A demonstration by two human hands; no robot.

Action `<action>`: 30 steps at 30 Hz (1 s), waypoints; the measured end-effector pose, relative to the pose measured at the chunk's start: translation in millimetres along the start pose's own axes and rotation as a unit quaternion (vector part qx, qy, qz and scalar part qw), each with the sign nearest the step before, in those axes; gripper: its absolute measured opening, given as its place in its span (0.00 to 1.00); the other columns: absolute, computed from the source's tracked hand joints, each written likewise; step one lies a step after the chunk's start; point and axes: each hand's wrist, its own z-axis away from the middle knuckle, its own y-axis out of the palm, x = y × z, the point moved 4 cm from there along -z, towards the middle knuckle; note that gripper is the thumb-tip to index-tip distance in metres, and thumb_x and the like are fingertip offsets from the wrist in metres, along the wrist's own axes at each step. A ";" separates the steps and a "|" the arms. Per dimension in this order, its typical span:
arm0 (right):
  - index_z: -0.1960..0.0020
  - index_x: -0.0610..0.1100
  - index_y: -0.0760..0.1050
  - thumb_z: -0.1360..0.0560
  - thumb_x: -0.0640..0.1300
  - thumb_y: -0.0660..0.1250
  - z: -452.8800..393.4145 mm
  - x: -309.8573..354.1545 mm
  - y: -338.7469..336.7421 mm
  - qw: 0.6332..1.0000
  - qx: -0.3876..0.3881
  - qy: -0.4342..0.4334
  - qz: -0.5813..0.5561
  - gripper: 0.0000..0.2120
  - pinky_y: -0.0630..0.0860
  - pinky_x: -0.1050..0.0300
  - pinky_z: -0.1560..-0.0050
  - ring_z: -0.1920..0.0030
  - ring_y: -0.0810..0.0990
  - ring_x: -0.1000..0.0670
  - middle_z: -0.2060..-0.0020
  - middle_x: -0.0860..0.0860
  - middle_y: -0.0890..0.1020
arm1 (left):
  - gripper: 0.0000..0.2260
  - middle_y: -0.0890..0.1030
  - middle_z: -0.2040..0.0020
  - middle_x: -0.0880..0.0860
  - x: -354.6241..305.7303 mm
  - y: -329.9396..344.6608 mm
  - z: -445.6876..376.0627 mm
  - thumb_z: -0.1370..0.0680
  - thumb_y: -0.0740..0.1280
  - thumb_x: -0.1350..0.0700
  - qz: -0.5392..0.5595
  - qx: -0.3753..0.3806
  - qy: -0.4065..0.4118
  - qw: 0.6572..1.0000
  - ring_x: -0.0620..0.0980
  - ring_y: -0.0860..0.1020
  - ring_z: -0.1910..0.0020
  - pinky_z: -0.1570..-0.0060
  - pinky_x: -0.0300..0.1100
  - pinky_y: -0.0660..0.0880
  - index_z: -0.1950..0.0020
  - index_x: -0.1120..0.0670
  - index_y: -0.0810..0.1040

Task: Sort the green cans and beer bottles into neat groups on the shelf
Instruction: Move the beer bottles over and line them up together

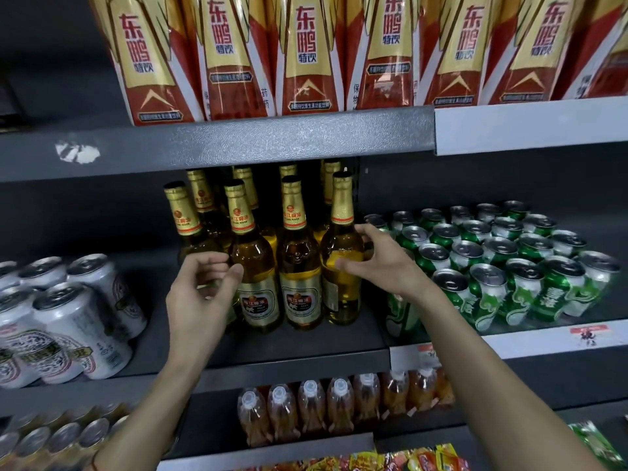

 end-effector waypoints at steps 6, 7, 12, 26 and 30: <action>0.26 0.45 0.63 0.33 0.66 0.77 1.5 4.4 7.4 1.000 0.002 0.011 0.004 0.45 0.74 0.45 0.31 0.31 0.72 0.48 0.32 0.49 0.73 | 0.07 0.83 0.52 0.54 -3.4 -0.4 -0.5 0.21 0.74 0.56 0.005 -0.001 0.004 1.000 0.49 0.81 0.51 0.49 0.44 0.78 0.45 0.52 0.80; 0.27 0.45 0.63 0.35 0.69 0.76 1.8 5.9 9.3 1.000 -0.010 0.010 0.026 0.47 0.73 0.46 0.31 0.31 0.70 0.48 0.31 0.48 0.71 | 0.07 0.83 0.52 0.54 -3.7 -0.2 -0.5 0.21 0.74 0.56 0.007 0.000 0.004 1.000 0.50 0.82 0.51 0.48 0.44 0.78 0.45 0.52 0.80; 0.30 0.47 0.63 0.36 0.68 0.77 -3.4 6.7 10.9 0.997 -0.056 0.014 0.046 0.45 0.71 0.53 0.38 0.36 0.68 0.50 0.38 0.52 0.67 | 0.06 0.83 0.52 0.53 -4.9 -0.7 -0.1 0.21 0.74 0.56 0.012 0.002 0.003 1.000 0.50 0.82 0.51 0.48 0.46 0.79 0.46 0.50 0.80; 0.30 0.50 0.66 0.26 0.49 0.77 -5.8 -5.7 -10.3 0.998 0.034 0.015 -0.056 0.30 0.73 0.69 0.50 0.37 0.73 0.55 0.35 0.53 0.74 | 0.06 0.83 0.52 0.49 -2.9 -3.3 0.9 0.21 0.74 0.56 -0.001 -0.009 -0.005 1.000 0.45 0.81 0.54 0.51 0.43 0.79 0.46 0.50 0.80; 0.28 0.48 0.65 0.34 0.67 0.76 -2.6 1.6 -4.8 1.000 0.015 0.007 0.001 0.43 0.71 0.49 0.31 0.30 0.69 0.47 0.33 0.46 0.73 | 0.07 0.83 0.53 0.49 -3.4 -2.3 1.0 0.21 0.74 0.56 0.002 -0.007 -0.004 1.000 0.42 0.81 0.54 0.51 0.42 0.79 0.47 0.47 0.80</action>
